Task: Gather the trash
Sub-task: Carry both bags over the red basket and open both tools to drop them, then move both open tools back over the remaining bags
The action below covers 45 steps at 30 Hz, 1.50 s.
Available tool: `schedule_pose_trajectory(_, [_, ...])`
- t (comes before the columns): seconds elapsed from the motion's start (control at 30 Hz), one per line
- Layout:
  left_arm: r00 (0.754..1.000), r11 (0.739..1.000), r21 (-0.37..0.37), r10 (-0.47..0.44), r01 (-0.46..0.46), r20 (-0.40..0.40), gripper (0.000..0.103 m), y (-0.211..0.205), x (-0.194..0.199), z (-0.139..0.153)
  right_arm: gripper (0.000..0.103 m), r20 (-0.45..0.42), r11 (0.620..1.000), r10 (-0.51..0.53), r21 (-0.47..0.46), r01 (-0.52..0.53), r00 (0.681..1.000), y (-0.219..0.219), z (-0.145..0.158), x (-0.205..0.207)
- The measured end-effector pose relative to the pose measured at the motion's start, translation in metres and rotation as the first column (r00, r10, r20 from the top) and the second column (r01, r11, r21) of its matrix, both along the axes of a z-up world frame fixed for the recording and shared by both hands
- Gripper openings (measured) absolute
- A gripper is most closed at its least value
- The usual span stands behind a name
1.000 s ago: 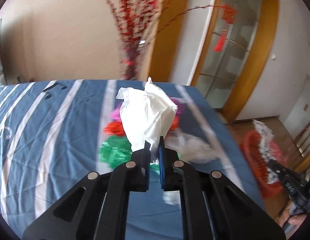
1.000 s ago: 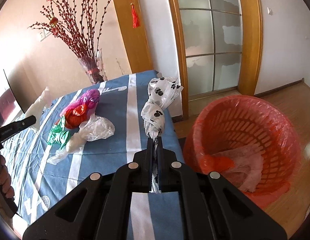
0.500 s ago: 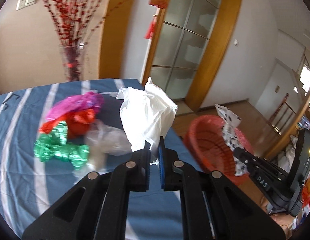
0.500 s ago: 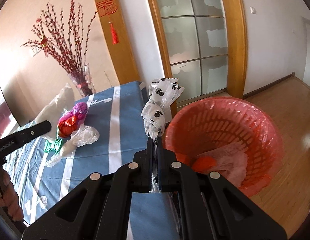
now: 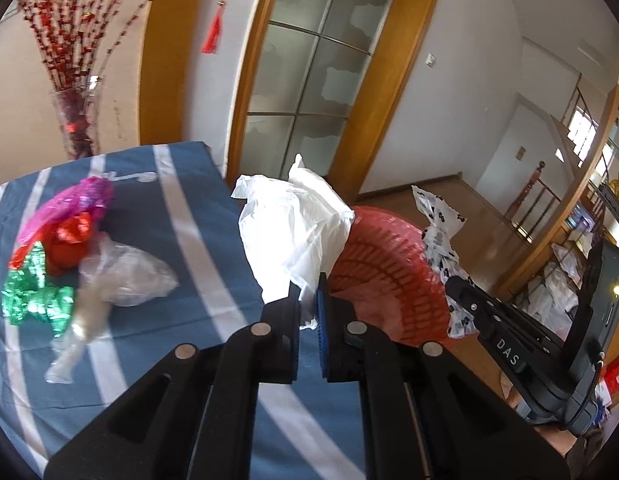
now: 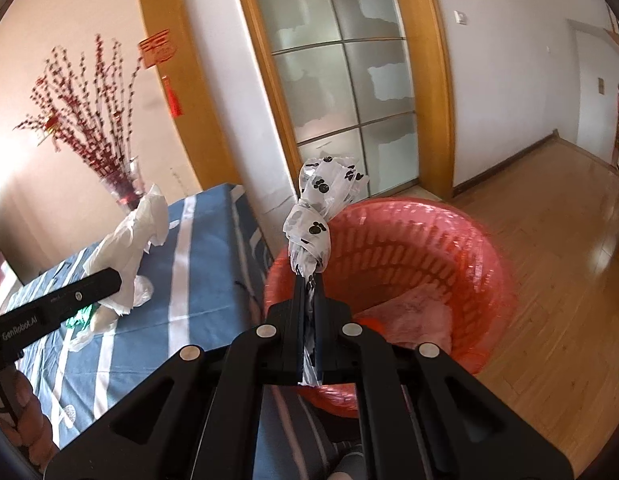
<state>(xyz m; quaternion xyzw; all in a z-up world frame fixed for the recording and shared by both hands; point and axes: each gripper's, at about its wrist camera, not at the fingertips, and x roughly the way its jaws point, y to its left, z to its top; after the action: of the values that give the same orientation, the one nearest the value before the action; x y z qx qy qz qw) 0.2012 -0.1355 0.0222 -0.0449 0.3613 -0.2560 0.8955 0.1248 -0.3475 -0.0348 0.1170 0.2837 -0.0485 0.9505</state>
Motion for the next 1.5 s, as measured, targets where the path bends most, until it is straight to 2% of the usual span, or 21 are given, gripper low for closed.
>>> schedule_pose_trajectory(0.33, [0.991, 0.992, 0.000, -0.125, 0.126, -0.041, 0.009, -0.066, 0.010, -0.015, 0.004, 0.000, 0.997, -0.068, 0.045, 0.068, 0.998, -0.039, -0.004, 0.000])
schedule_pose_trajectory(0.47, [0.985, 0.988, -0.001, -0.157, 0.157, -0.070, 0.013, -0.086, 0.021, -0.026, 0.006, 0.005, 0.993, -0.089, 0.076, 0.088, 0.996, -0.056, -0.004, 0.003])
schedule_pose_trajectory(0.53, [0.984, 0.988, -0.003, -0.153, 0.153, -0.094, 0.028, -0.092, 0.027, -0.033, 0.013, 0.000, 0.991, -0.103, 0.086, 0.103, 0.995, -0.063, -0.005, 0.006])
schedule_pose_trajectory(0.57, [0.983, 0.989, -0.003, -0.146, 0.147, -0.109, 0.034, -0.094, 0.031, -0.038, 0.020, -0.006, 0.989, -0.113, 0.093, 0.113, 0.994, -0.068, -0.006, 0.007])
schedule_pose_trajectory(0.6, [0.983, 0.991, 0.000, -0.136, 0.137, -0.120, 0.035, -0.095, 0.032, -0.042, 0.030, -0.007, 0.988, -0.119, 0.096, 0.119, 0.993, -0.069, -0.007, 0.007])
schedule_pose_trajectory(0.63, [0.983, 0.992, 0.004, -0.123, 0.125, -0.134, 0.037, -0.093, 0.035, -0.047, 0.035, -0.007, 0.987, -0.129, 0.096, 0.129, 0.992, -0.072, -0.007, 0.006])
schedule_pose_trajectory(0.7, [0.983, 0.994, 0.008, -0.107, 0.110, -0.149, 0.042, -0.089, 0.037, -0.051, 0.051, -0.001, 0.986, -0.140, 0.090, 0.139, 0.990, -0.073, -0.008, 0.002])
schedule_pose_trajectory(0.83, [0.990, 0.997, 0.050, -0.055, 0.062, -0.127, 0.061, -0.072, 0.033, -0.052, 0.060, 0.000, 0.988, -0.151, 0.041, 0.151, 0.989, -0.066, -0.009, -0.003])
schedule_pose_trajectory(0.87, [0.993, 0.997, 0.067, -0.034, 0.042, -0.112, 0.067, -0.065, 0.030, -0.051, 0.065, 0.001, 0.988, -0.150, 0.031, 0.150, 0.989, -0.065, -0.008, -0.002])
schedule_pose_trajectory(0.93, [0.996, 0.996, 0.085, -0.005, 0.012, -0.089, 0.073, -0.052, 0.027, -0.048, 0.070, 0.006, 0.990, -0.144, 0.010, 0.144, 0.990, -0.059, -0.006, -0.002])
schedule_pose_trajectory(1.0, [0.997, 0.995, 0.094, 0.021, -0.015, -0.068, 0.077, -0.036, 0.020, -0.044, 0.084, 0.009, 0.993, -0.122, -0.010, 0.122, 0.993, -0.050, -0.005, -0.002])
schedule_pose_trajectory(1.07, [0.998, 0.994, 0.099, 0.052, -0.047, -0.047, 0.085, -0.018, 0.015, -0.042, 0.092, 0.018, 0.995, -0.098, -0.019, 0.099, 0.995, -0.042, -0.002, -0.003])
schedule_pose_trajectory(1.2, [0.990, 0.983, 0.121, 0.142, -0.139, -0.011, 0.092, 0.026, 0.005, -0.039, 0.093, 0.020, 0.998, -0.049, -0.040, 0.049, 0.999, -0.021, 0.001, 0.000])
schedule_pose_trajectory(1.3, [0.977, 0.970, 0.131, 0.211, -0.207, -0.018, 0.095, 0.059, 0.003, -0.039, 0.093, 0.012, 0.999, 0.008, -0.040, -0.007, 1.000, 0.001, 0.002, 0.005])
schedule_pose_trajectory(1.37, [0.962, 0.955, 0.136, 0.271, -0.265, -0.028, 0.096, 0.085, 0.002, -0.040, 0.093, 0.010, 0.998, 0.048, -0.049, -0.047, 0.999, 0.019, 0.002, 0.009])
schedule_pose_trajectory(1.5, [0.918, 0.906, 0.170, 0.396, -0.387, -0.022, 0.096, 0.134, -0.002, -0.044, 0.093, 0.003, 0.990, 0.128, -0.052, -0.128, 0.992, 0.054, 0.002, 0.016])
